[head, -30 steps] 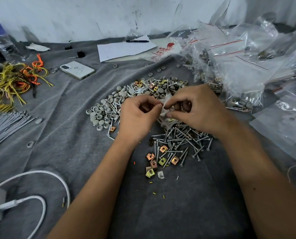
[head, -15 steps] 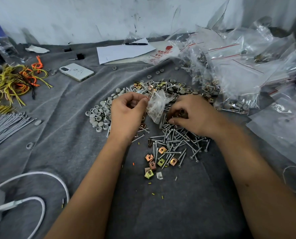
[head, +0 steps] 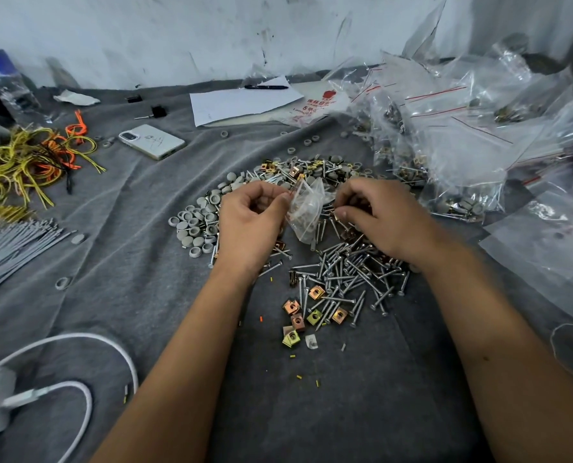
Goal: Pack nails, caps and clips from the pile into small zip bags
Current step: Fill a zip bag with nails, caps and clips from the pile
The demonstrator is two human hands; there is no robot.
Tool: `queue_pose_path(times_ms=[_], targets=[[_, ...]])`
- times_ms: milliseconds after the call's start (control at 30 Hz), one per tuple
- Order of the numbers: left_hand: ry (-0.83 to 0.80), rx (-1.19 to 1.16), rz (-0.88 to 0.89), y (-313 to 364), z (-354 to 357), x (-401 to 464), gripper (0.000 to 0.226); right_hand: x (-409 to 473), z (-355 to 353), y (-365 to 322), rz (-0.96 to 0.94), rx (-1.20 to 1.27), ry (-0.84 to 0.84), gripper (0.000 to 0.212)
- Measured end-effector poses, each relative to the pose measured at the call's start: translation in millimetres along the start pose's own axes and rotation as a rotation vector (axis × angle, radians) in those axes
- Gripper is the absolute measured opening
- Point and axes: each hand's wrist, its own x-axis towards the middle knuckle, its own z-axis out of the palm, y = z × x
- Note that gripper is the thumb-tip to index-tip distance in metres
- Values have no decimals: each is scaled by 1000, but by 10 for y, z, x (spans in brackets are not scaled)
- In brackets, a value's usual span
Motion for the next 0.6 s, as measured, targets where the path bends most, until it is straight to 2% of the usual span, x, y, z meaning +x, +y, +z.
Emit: queue_pose_path(times_ms=[133,300,400,467,600], targets=[[-4,-4,-3,-2,5,-2,14,-3,-12,-18,4,66,92,7],[-3,-16,-1,-1,3,3,18,-3,-7,-19,-17,57,40,18],[-3,-21,-2,-5,0,4,17,-2,-42,55,59,84,191,19],[-4,-28,-3,-3,1,-1,17,1,-84,133,122,-32,253,19],[-13,-22,4,-6,1,-3,18,-8,-95,221,192,-216,109,16]])
